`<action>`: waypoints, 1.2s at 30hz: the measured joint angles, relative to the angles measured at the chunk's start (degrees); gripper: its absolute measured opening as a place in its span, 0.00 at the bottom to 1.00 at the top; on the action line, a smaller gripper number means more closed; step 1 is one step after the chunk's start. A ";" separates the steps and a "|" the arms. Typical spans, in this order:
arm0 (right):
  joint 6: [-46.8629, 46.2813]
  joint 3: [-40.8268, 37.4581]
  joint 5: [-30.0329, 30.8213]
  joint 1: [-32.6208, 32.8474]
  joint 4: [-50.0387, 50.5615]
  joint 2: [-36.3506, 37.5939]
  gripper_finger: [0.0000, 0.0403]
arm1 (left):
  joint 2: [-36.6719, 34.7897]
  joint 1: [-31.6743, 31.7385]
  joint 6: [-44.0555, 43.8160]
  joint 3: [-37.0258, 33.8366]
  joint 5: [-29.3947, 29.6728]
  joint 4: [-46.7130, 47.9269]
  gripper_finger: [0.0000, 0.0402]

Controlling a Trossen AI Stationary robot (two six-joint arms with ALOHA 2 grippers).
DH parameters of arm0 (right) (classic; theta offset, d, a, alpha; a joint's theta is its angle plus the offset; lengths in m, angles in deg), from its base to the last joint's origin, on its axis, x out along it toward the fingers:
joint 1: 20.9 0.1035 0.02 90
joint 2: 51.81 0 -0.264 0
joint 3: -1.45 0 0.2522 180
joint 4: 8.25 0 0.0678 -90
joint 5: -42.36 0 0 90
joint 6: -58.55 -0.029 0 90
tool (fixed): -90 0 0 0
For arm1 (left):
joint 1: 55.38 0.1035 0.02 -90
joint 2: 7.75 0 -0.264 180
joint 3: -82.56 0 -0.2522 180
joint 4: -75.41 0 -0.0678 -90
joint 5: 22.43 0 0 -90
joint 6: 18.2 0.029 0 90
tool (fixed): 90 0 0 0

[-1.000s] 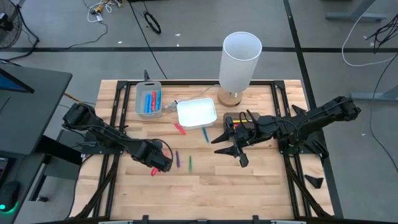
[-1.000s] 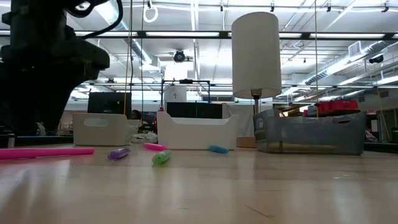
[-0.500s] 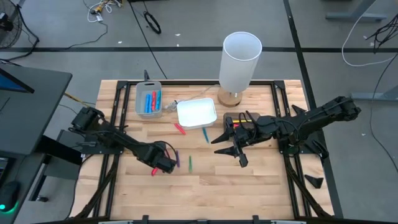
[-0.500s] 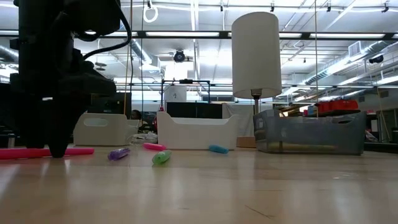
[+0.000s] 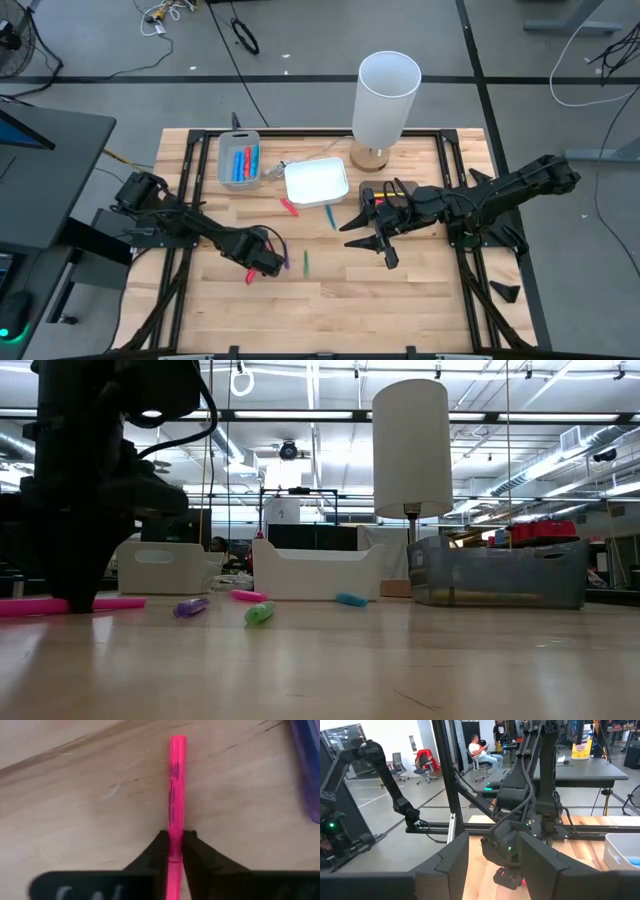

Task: Pick & Place Markers
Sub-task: Put the pink pen into the black transparent bin

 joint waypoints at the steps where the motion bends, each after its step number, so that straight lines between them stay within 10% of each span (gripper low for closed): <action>1: -0.21 0.00 0.00 -0.02 0.00 0.00 0.42 | 0.02 0.01 0.00 0.00 -0.12 -0.15 0.08; 16: -8.59 0.00 -1.73 0.00 0.30 0.00 0.42 | -4.58 -0.17 6.99 -0.20 -0.85 1.70 0.06; 36: -42.46 0.00 -1.72 -0.02 3.89 0.00 0.42 | -15.13 0.00 49.16 -0.11 -1.35 10.89 0.06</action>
